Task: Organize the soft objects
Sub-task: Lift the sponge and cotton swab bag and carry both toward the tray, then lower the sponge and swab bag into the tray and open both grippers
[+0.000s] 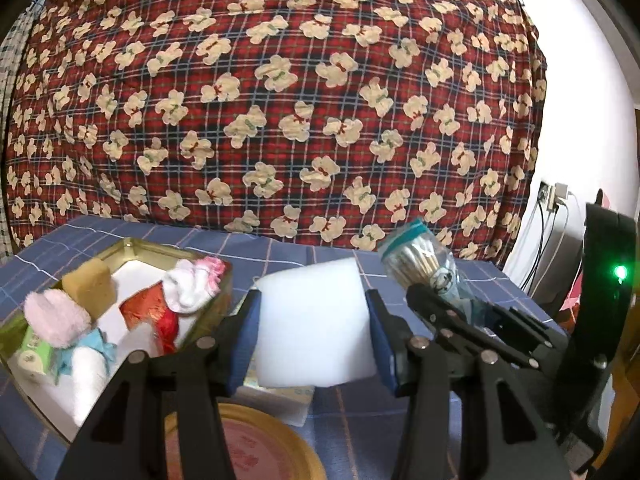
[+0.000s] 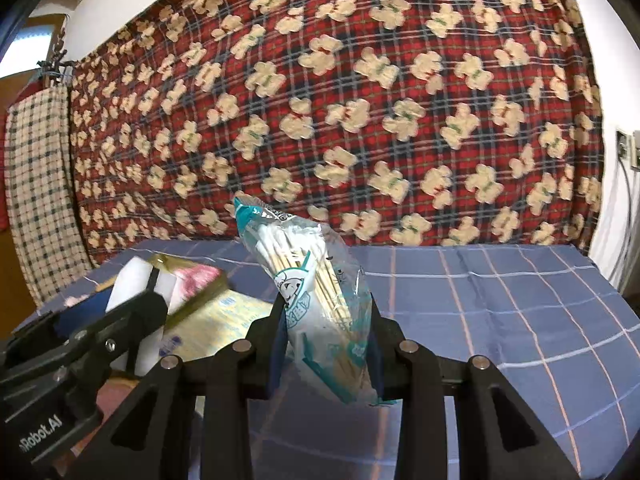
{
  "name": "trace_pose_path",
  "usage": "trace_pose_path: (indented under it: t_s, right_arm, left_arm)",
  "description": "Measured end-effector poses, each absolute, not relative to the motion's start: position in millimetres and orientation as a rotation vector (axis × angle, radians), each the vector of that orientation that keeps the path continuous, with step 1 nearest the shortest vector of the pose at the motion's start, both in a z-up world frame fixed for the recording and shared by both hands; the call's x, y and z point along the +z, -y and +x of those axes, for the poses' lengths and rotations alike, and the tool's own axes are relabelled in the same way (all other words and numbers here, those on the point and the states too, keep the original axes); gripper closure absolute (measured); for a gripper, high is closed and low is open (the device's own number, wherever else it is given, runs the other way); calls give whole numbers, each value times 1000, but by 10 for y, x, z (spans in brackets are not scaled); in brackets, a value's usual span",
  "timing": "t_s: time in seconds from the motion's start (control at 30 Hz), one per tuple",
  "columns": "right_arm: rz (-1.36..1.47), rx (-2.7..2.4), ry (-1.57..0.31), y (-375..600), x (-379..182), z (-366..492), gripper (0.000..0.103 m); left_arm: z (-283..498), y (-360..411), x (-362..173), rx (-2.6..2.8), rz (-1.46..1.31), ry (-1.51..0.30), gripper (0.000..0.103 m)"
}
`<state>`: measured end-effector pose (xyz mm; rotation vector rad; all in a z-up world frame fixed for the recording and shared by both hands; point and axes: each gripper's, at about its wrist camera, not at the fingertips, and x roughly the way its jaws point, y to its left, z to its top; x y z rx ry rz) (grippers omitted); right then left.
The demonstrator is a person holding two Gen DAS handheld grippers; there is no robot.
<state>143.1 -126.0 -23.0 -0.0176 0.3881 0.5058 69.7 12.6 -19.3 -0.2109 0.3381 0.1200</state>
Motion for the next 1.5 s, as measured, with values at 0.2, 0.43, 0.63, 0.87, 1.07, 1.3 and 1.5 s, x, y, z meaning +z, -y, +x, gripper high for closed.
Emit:
trace_pose_path:
  t_s: [0.2, 0.43, 0.63, 0.87, 1.07, 1.3, 1.5]
  right_arm:
    - [-55, 593, -362, 850, 115, 1422, 67]
    - [-66, 704, -397, 307, 360, 1414, 67]
    - [-126, 748, -450, -185, 340, 1461, 67]
    - [-159, 771, -529, -530, 210, 1581, 67]
    - [-189, 779, -595, -739, 69, 1684, 67]
    - [-256, 782, -691, -986, -150, 1745, 67]
    - [-297, 816, -754, -1112, -296, 1743, 64]
  left_arm:
    - [569, -505, 68, 162, -211, -335, 53]
    - [534, -1033, 182, 250, -213, -352, 53]
    - [595, -1400, 63, 323, -187, -415, 53]
    - [656, -1657, -140, 371, -192, -476, 53]
    - [673, -1783, -228, 388, -193, -509, 52]
    - [699, -1893, -353, 390, -200, -556, 52]
    - [710, -1941, -457, 399, -195, -589, 43]
